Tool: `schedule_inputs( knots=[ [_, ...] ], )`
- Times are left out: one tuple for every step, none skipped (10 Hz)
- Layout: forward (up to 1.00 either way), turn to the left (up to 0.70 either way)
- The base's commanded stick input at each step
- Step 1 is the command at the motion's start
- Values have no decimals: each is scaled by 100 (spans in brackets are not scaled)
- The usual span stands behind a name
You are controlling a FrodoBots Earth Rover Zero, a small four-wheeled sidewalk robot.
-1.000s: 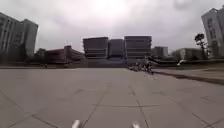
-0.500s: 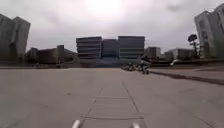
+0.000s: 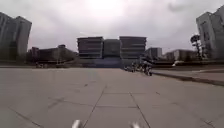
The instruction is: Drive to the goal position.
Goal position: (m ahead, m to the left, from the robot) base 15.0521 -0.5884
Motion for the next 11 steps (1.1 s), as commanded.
schedule_inputs(
  knots=[
    [85,0],
    [85,0],
    [85,0],
    [85,0],
    [85,0],
    [85,0],
    [85,0],
    [85,-9],
    [85,-34],
    [85,-34],
    [85,-3]
  ],
)
